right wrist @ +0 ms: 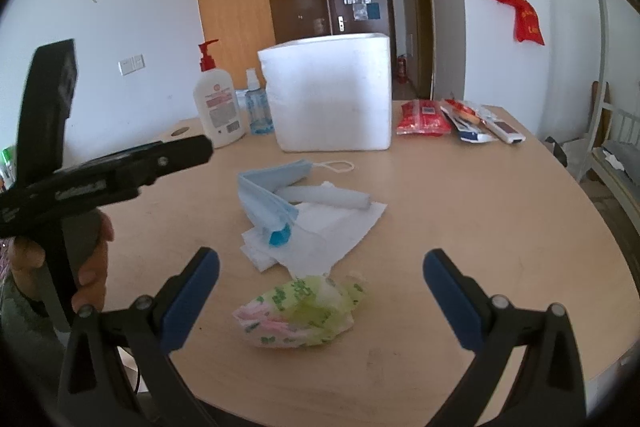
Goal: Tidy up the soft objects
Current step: 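Move the left tool to the blue face mask while the right tool approaches the green floral packet, then close the left tool on the blue mask while the right tool closes on the green packet, then lift the blue mask with the left tool while the right tool lifts the green packet, then carry the blue mask and green packet up toward the white foam box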
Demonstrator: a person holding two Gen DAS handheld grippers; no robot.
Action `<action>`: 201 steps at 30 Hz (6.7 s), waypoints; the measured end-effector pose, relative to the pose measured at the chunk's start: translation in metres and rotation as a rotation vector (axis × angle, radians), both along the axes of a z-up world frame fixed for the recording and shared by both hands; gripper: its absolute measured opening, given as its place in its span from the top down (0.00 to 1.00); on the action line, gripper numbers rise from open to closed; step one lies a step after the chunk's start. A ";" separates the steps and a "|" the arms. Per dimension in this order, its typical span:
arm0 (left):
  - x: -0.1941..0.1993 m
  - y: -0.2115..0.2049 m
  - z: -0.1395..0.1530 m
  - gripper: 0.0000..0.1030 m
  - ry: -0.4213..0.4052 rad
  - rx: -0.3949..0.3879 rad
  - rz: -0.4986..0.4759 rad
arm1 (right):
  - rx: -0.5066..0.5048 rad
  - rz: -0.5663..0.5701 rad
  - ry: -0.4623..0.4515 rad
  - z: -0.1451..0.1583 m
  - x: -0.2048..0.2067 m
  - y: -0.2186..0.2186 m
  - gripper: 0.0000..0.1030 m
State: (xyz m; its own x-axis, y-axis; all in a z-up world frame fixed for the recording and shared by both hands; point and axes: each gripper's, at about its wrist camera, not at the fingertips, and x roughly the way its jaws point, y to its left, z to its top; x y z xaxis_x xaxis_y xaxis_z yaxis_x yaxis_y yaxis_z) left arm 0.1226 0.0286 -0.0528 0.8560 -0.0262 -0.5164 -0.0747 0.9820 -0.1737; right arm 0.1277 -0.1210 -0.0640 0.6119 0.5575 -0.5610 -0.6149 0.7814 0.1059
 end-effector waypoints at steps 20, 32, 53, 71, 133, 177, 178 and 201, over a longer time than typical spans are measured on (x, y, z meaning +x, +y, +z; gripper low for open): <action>0.054 0.005 -0.044 0.28 0.219 -0.118 -0.005 | -0.026 0.043 0.070 -0.026 0.016 0.006 0.00; 0.054 0.001 -0.045 0.63 0.217 -0.090 -0.024 | -0.031 0.037 0.102 -0.032 0.024 0.006 0.00; 0.043 0.002 -0.034 0.88 0.140 -0.102 -0.064 | -0.083 0.056 0.105 -0.030 0.016 0.017 0.00; 0.028 0.004 -0.018 0.90 0.066 -0.093 -0.077 | -0.145 0.064 0.134 -0.036 0.008 0.024 0.30; -0.073 0.024 0.044 0.90 -0.113 -0.022 0.050 | 0.028 -0.051 -0.010 0.034 0.005 -0.014 0.73; -0.072 0.022 0.085 0.90 -0.172 0.052 0.074 | 0.103 0.035 -0.191 0.108 0.020 0.010 0.73; -0.070 0.022 0.088 0.90 -0.176 0.056 0.071 | 0.105 0.037 -0.194 0.110 0.021 0.011 0.73; -0.019 0.028 0.119 0.90 -0.199 0.081 0.081 | 0.112 0.043 -0.216 0.129 0.052 0.030 0.73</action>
